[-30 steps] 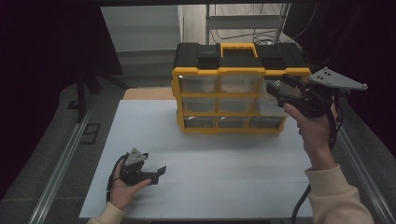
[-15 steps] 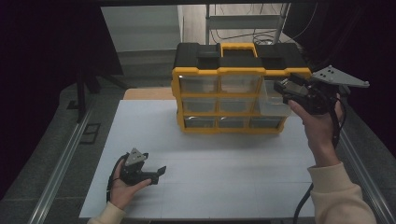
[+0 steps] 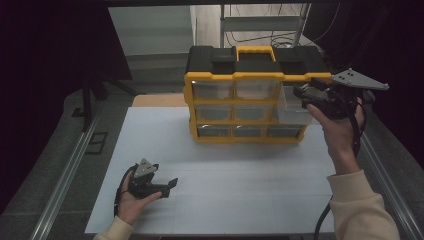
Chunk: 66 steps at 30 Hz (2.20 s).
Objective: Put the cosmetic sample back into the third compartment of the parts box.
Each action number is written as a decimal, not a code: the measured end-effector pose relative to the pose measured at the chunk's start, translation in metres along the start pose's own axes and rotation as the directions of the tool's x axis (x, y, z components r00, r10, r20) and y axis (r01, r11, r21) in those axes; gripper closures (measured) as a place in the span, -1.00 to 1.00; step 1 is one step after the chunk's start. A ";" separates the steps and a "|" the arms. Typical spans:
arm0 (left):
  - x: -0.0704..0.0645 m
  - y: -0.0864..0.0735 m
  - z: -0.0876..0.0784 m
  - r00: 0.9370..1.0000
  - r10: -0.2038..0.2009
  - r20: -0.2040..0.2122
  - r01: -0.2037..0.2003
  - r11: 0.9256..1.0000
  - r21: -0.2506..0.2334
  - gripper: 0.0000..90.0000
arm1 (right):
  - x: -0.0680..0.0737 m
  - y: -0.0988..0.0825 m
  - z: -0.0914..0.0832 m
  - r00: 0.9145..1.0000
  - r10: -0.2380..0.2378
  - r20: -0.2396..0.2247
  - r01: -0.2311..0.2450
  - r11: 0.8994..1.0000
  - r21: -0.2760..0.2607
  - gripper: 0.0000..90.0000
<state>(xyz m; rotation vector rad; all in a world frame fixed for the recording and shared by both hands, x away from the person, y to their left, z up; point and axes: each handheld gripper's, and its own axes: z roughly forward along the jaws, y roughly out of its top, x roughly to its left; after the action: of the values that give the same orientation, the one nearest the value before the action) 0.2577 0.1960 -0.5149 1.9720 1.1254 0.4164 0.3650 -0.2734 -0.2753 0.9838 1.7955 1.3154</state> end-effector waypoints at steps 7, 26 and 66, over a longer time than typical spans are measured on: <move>0.000 0.000 0.000 1.000 0.001 0.000 -0.001 1.000 0.000 -0.76 | 0.000 0.000 0.002 1.000 -0.007 -0.006 0.007 1.000 0.016 -0.28; -0.001 0.002 -0.001 1.000 -0.008 0.019 0.008 1.000 -0.014 -0.76 | 0.028 -0.013 -0.043 0.985 -0.033 -0.172 0.019 0.997 -0.080 -0.44; -0.004 0.002 -0.001 0.999 0.024 0.021 -0.024 0.999 -0.031 -0.76 | 0.037 -0.213 -0.039 0.961 0.095 -0.258 -0.028 0.967 0.254 -0.42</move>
<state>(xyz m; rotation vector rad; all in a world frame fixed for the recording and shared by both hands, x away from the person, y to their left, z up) 0.2557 0.1923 -0.5127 1.9609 1.0771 0.4222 0.2770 -0.3006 -0.4745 1.0404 2.1944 1.3365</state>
